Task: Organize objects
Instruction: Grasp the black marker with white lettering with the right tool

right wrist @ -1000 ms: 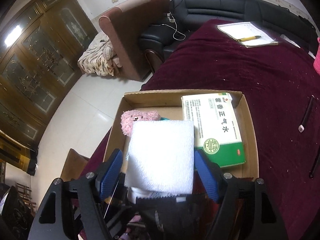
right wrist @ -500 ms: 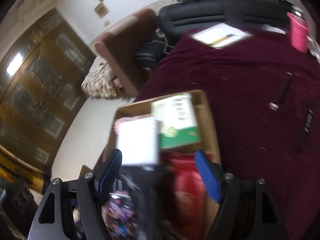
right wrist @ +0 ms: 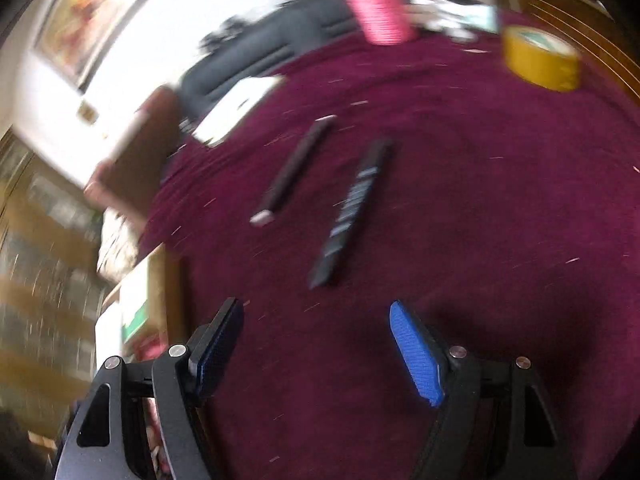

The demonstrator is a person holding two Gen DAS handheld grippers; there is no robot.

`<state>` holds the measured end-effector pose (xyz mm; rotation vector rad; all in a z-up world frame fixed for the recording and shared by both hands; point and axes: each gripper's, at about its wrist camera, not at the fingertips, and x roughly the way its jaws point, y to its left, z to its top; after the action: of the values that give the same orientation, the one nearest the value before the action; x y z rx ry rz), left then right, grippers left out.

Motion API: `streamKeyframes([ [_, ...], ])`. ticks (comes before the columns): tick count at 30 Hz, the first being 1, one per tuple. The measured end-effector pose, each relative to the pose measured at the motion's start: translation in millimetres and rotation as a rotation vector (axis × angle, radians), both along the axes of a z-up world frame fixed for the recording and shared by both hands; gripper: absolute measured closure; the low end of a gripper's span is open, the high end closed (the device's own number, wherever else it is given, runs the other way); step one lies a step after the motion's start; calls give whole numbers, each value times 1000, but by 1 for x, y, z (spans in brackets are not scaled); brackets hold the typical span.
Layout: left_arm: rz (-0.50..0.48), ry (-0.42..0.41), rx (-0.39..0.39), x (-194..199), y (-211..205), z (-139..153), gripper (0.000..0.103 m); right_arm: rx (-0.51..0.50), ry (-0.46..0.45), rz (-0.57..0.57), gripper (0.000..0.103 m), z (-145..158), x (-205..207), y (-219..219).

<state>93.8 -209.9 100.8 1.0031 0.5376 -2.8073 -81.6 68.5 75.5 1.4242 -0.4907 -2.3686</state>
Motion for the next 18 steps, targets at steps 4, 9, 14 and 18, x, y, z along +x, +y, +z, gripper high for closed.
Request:
streamKeyframes([
  [4,-79,-19,-18,-15,32,-5,54,31,-21,-44,29,-3,-31,11],
  [9,-130,-38,-32,-28,51,-12,54,56,-50,-15,52,-10,-70,-22],
  [14,-149,-49,-47,-37,58,-12,54,160,-77,-40,80,-31,-98,-42],
  [18,-171,-58,-62,-45,63,-7,54,175,-37,-13,87,-31,-98,-36],
])
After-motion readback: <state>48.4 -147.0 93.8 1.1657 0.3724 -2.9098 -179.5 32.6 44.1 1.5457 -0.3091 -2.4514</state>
